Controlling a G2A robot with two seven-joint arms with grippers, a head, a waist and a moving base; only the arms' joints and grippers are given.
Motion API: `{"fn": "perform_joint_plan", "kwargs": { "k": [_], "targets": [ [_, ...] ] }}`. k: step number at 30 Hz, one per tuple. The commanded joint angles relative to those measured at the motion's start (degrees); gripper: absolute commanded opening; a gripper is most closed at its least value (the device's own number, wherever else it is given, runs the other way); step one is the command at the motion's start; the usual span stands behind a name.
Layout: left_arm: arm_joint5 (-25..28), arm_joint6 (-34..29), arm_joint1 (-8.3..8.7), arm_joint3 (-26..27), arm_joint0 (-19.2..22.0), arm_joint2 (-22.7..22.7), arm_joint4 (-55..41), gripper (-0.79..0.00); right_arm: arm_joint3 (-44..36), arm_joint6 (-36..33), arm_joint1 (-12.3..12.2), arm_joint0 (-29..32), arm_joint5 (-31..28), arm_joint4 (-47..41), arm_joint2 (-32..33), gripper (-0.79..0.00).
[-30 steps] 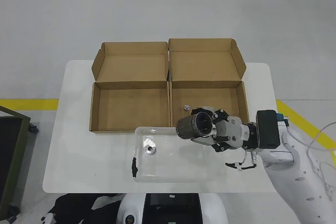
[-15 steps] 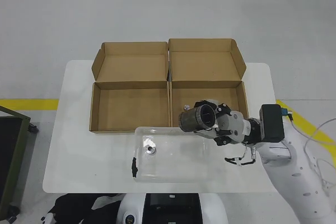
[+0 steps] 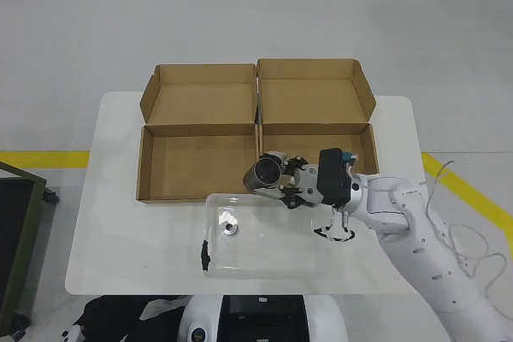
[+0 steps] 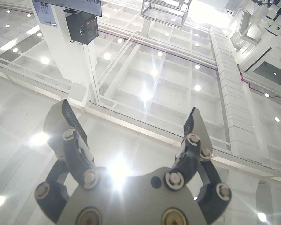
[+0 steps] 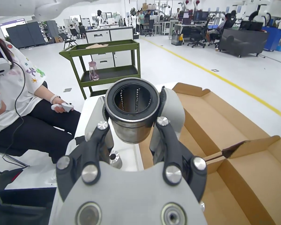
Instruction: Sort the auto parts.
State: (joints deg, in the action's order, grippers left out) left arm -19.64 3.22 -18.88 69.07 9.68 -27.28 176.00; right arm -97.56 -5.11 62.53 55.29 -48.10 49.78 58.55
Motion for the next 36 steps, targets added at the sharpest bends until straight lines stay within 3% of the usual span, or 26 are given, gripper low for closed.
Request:
{"fn": "perform_joint_plan", "kwargs": {
  "k": [1, 11, 24, 36],
  "targets": [
    [0.0, 0.0, 0.0, 0.0, 0.0, 0.0, 0.0, 0.0, 1.5, -1.65, 0.45, -1.49, 1.51, 1.46, -1.74, -0.785],
    [0.0, 0.0, 0.0, 0.0, 0.0, 0.0, 0.0, 0.0, 7.96, -6.96, 3.05, -8.98, 7.92, 6.47, -8.65, -0.785],
    [0.0, 0.0, 0.0, 0.0, 0.0, 0.0, 0.0, 0.0, 18.71, -14.94, 7.84, -19.33, 11.88, 4.67, -17.89, -0.785],
    [0.0, 0.0, 0.0, 0.0, 0.0, 0.0, 0.0, 0.0, 25.76, -20.81, 11.61, -23.4, 14.08, 4.53, -23.79, -0.785]
  ]
}}
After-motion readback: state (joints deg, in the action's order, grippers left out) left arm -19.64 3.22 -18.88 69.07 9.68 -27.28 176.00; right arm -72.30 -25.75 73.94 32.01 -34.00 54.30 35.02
